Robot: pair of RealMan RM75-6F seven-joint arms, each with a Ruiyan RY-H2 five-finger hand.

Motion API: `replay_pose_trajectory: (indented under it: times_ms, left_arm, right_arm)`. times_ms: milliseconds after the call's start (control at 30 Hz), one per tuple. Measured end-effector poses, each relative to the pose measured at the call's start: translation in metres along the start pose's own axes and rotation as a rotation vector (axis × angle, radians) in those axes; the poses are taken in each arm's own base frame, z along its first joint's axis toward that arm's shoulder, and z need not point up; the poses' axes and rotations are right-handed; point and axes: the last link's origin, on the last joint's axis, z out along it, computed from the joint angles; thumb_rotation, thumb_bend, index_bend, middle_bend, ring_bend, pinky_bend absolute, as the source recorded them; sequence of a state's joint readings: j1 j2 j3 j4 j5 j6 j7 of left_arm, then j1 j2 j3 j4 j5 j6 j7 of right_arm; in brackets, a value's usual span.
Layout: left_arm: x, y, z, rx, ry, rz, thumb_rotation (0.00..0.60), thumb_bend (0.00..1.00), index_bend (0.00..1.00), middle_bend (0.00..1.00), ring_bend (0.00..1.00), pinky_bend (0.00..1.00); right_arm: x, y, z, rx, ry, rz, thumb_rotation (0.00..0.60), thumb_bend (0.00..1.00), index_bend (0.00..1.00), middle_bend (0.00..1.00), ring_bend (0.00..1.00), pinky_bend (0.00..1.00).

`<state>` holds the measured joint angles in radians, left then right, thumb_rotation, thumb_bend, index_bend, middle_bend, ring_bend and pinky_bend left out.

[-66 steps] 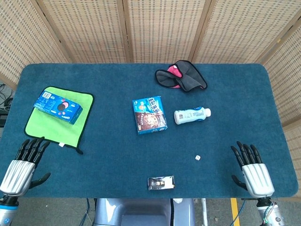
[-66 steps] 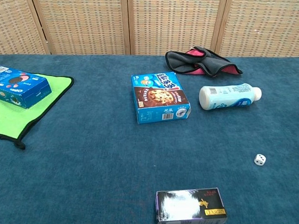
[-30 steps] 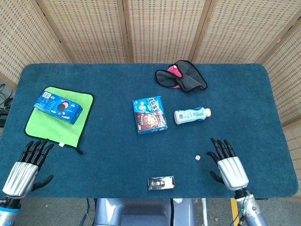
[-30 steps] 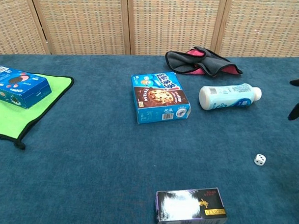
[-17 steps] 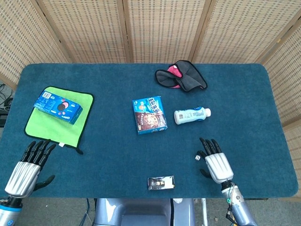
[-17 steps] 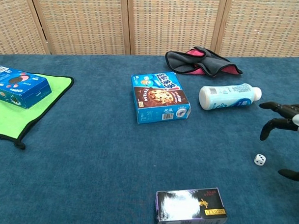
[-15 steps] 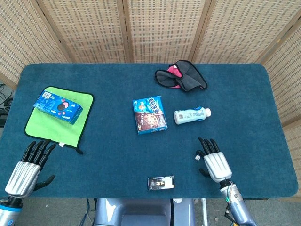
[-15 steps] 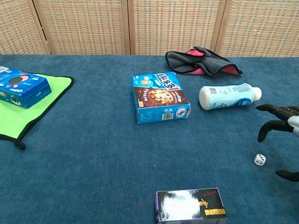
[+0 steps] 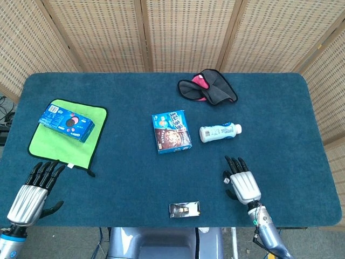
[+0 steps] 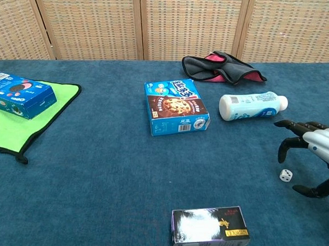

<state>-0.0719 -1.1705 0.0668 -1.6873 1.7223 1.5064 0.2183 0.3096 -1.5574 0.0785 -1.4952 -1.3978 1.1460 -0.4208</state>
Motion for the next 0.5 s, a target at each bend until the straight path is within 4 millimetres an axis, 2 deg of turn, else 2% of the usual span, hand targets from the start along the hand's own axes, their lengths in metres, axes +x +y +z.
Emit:
replay_pose_trajectory:
  times_ms: [500]
  left_arm:
    - [-0.001,0.0,0.001,0.003,-0.003,0.003,0.6,0.21,0.0,0.0,0.0,0.0]
  right_arm:
    - [-0.003,0.0,0.012,-0.006,-0.019,-0.017,0.6,0.31,0.4,0.0,0.0,0.0]
